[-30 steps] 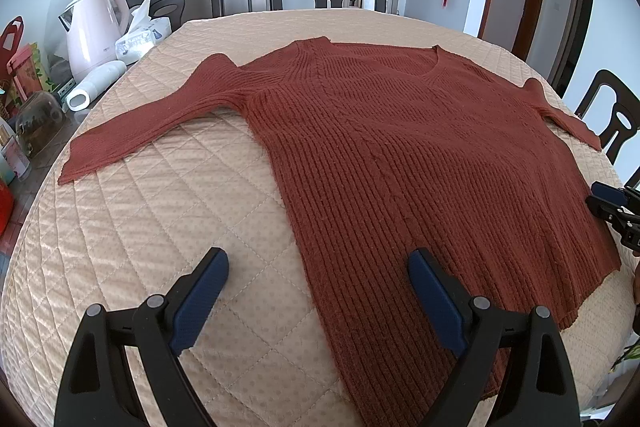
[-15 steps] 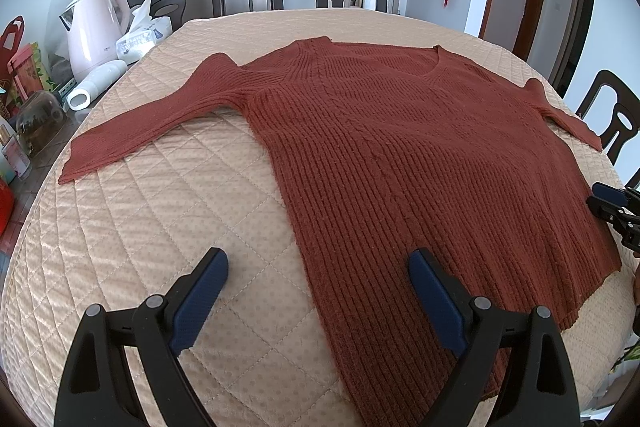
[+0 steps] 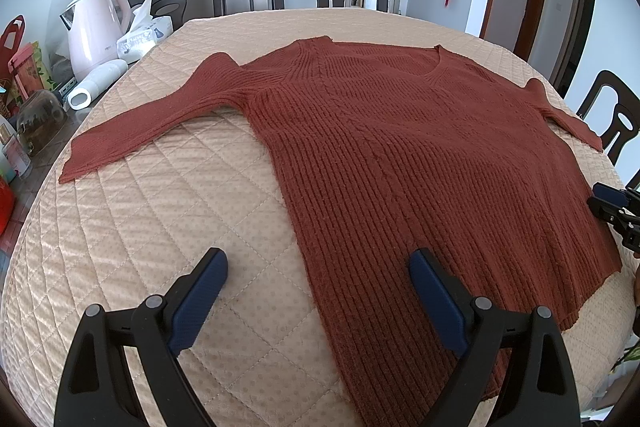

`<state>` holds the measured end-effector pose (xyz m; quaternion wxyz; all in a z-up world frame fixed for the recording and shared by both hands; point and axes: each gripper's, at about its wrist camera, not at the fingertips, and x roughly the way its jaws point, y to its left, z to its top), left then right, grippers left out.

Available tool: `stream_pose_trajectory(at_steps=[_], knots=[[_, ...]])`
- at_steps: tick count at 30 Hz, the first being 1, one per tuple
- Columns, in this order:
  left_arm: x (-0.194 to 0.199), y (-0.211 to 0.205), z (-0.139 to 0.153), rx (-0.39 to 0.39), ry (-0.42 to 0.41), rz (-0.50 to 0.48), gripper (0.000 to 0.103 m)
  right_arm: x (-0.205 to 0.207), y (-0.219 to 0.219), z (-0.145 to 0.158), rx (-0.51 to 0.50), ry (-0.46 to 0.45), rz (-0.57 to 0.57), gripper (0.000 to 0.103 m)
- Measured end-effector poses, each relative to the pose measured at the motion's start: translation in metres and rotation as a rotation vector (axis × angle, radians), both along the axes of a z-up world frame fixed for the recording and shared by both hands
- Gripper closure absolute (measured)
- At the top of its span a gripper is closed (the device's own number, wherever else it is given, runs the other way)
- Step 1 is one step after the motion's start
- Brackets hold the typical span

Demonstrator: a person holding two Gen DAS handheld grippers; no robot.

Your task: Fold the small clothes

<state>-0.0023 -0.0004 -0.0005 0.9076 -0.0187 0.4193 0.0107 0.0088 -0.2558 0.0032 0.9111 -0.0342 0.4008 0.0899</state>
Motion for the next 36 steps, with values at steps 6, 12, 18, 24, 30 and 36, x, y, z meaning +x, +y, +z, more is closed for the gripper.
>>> stream_pose_trajectory(at_steps=[6,12,18,24,30,36], knots=[[-0.0002,0.0001,0.0000,0.000,0.000,0.000,0.008,0.0000,0.0002,0.0003,-0.001,0.000,0.000,0.053],[-0.0007,0.0006,-0.0001,0.000,0.001,0.001,0.007,-0.0001,-0.0002,0.0000,0.001,0.000,0.000,0.053],[-0.0006,0.0006,-0.0002,0.001,0.001,0.001,0.007,-0.0001,-0.0002,0.0000,0.002,0.000,0.000,0.053],[-0.0008,0.0005,-0.0002,0.001,0.002,0.001,0.007,-0.0003,0.0000,0.0002,0.001,0.000,0.000,0.053],[-0.0006,0.0006,-0.0002,0.001,0.002,0.001,0.007,-0.0005,-0.0008,0.0004,0.002,0.000,0.000,0.053],[-0.0006,0.0007,-0.0003,0.001,0.002,0.001,0.007,-0.0007,-0.0008,0.0003,0.002,0.000,0.000,0.053]])
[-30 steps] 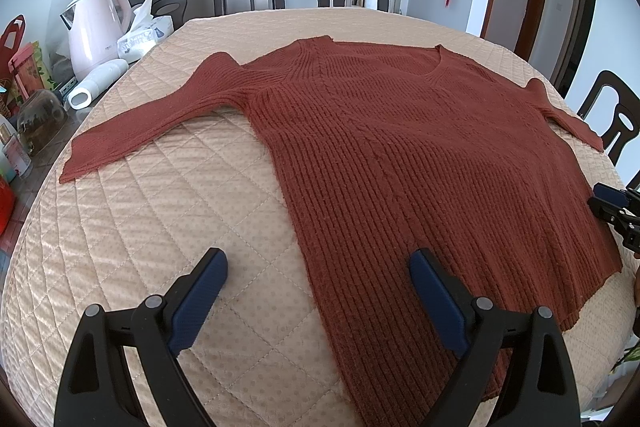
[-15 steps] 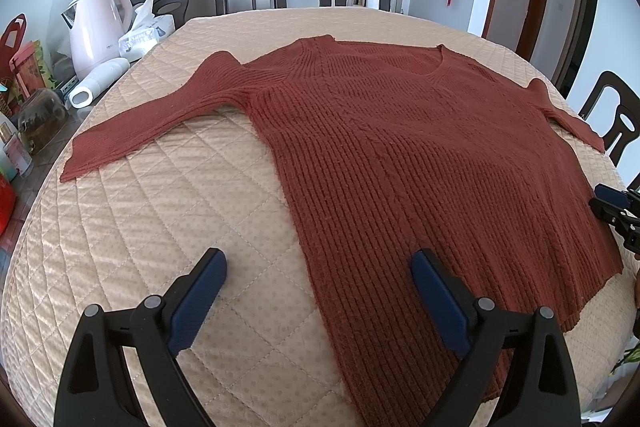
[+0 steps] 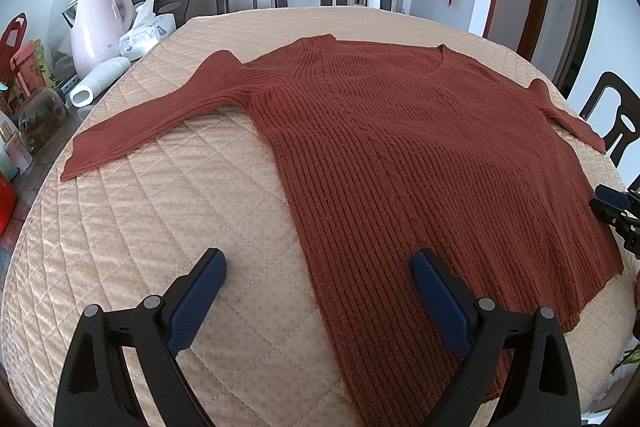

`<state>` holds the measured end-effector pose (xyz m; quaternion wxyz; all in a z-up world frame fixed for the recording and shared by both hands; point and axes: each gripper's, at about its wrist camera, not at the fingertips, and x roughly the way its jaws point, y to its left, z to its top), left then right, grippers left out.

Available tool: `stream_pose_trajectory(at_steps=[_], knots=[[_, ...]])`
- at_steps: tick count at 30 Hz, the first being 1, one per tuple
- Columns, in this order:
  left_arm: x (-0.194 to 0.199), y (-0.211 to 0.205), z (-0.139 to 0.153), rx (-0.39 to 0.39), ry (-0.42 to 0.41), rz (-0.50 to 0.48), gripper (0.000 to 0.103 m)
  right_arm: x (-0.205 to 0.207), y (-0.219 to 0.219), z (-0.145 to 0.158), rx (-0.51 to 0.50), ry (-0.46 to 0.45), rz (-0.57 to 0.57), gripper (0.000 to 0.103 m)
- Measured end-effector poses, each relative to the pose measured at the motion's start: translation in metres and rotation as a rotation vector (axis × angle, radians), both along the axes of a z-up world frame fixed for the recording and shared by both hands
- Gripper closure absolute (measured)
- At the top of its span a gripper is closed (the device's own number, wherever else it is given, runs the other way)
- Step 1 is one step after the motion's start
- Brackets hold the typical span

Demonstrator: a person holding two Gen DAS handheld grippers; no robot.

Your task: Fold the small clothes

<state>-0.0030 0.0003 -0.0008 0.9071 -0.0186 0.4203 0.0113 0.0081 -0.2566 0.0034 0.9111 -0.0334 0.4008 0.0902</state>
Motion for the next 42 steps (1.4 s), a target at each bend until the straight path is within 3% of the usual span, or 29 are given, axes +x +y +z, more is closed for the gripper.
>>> stream_pose_trajectory(at_steps=[42], knots=[[-0.0022,0.0034,-0.0016,0.003,0.006,0.001,0.006,0.0009,0.0050,-0.0027,-0.009,0.019,-0.010,0.053]])
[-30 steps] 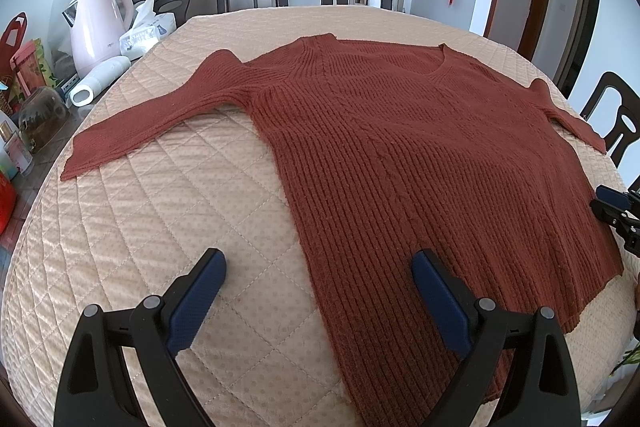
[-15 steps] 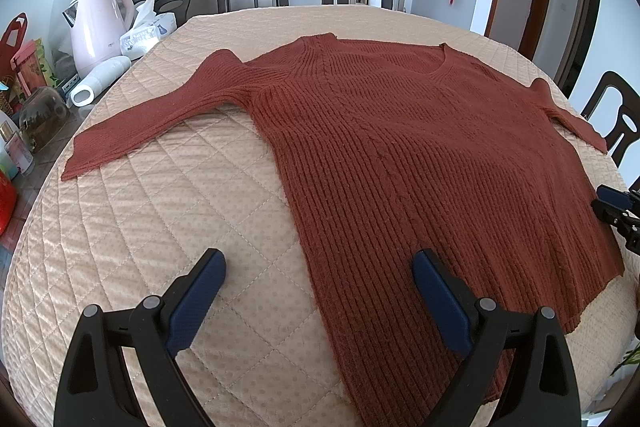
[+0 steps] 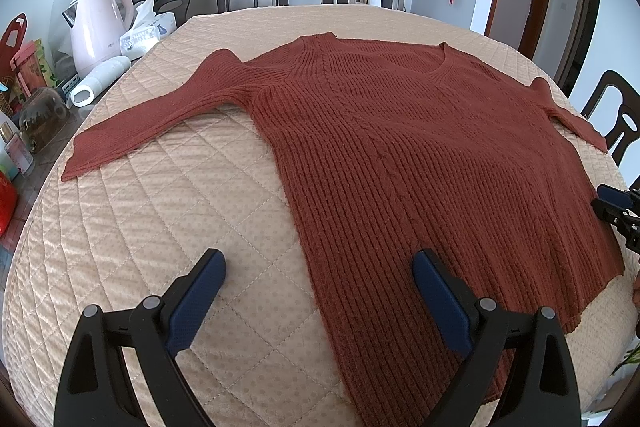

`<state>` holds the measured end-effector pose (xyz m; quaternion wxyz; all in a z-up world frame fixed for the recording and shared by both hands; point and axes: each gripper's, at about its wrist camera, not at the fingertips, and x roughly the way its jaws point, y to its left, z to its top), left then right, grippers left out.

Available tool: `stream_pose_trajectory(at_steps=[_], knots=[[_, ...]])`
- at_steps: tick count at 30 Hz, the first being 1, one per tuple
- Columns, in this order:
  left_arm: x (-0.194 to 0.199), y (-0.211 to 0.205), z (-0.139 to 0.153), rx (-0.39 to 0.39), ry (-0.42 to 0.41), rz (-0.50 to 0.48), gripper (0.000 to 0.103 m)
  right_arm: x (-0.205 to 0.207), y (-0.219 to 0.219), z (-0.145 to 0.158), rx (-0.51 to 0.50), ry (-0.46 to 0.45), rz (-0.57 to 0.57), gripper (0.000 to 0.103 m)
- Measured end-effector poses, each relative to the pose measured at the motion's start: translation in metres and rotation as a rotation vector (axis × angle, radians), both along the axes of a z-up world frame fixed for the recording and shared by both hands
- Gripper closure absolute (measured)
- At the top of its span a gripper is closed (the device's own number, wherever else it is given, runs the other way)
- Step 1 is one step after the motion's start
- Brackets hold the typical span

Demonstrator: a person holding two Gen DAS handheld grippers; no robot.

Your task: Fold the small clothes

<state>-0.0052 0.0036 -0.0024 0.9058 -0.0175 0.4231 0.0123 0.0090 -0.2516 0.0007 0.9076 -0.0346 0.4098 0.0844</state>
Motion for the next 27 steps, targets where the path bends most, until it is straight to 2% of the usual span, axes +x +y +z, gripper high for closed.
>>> stream_pose_trajectory(at_steps=[27], knots=[[0.0039,0.0005,-0.0008,0.002,0.012,0.002,0.006,0.0062,0.0020,0.0041,-0.017,0.035,-0.012,0.053]])
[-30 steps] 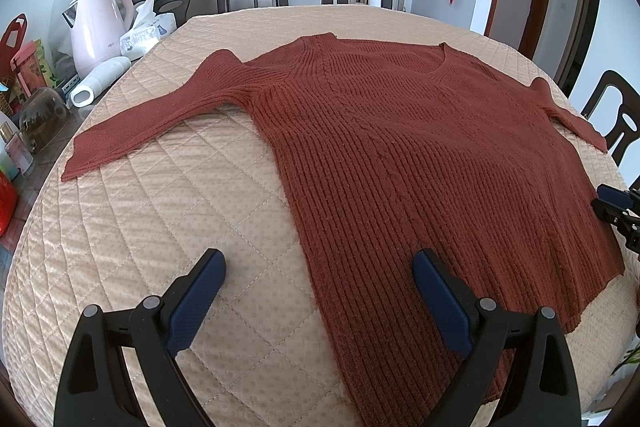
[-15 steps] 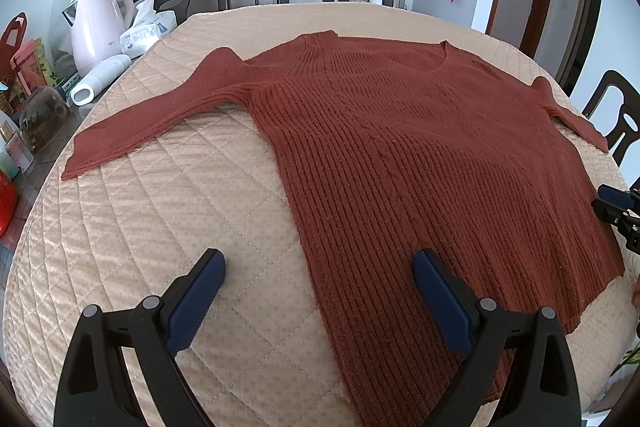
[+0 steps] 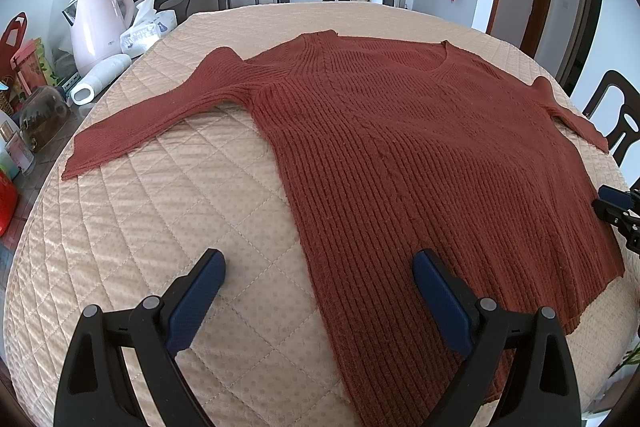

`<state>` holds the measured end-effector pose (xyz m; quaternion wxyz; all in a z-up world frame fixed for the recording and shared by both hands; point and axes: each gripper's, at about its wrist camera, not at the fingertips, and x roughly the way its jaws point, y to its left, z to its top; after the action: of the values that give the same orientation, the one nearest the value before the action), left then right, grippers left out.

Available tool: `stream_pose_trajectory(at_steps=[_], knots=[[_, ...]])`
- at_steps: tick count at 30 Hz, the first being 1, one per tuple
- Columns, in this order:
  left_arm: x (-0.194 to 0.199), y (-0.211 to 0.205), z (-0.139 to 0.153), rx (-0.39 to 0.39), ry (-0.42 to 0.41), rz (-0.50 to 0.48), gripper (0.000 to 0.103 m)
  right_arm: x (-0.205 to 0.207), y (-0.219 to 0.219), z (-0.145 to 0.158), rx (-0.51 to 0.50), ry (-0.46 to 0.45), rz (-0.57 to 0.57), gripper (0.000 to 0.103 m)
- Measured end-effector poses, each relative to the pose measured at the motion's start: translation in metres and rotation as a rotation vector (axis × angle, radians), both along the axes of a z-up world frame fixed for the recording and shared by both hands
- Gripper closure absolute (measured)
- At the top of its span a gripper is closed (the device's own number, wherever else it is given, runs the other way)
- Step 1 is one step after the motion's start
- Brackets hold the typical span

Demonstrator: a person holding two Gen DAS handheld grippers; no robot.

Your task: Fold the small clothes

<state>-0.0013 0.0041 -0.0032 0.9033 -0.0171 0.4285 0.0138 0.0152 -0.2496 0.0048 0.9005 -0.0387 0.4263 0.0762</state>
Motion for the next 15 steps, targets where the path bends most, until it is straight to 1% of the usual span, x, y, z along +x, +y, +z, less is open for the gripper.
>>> stream_pose_trajectory(at_steps=[15], knots=[[0.0004,-0.0004,-0.0006,0.001,0.009,0.000,0.006,0.0001,0.0003,0.0002,-0.012,0.000,0.015,0.053]])
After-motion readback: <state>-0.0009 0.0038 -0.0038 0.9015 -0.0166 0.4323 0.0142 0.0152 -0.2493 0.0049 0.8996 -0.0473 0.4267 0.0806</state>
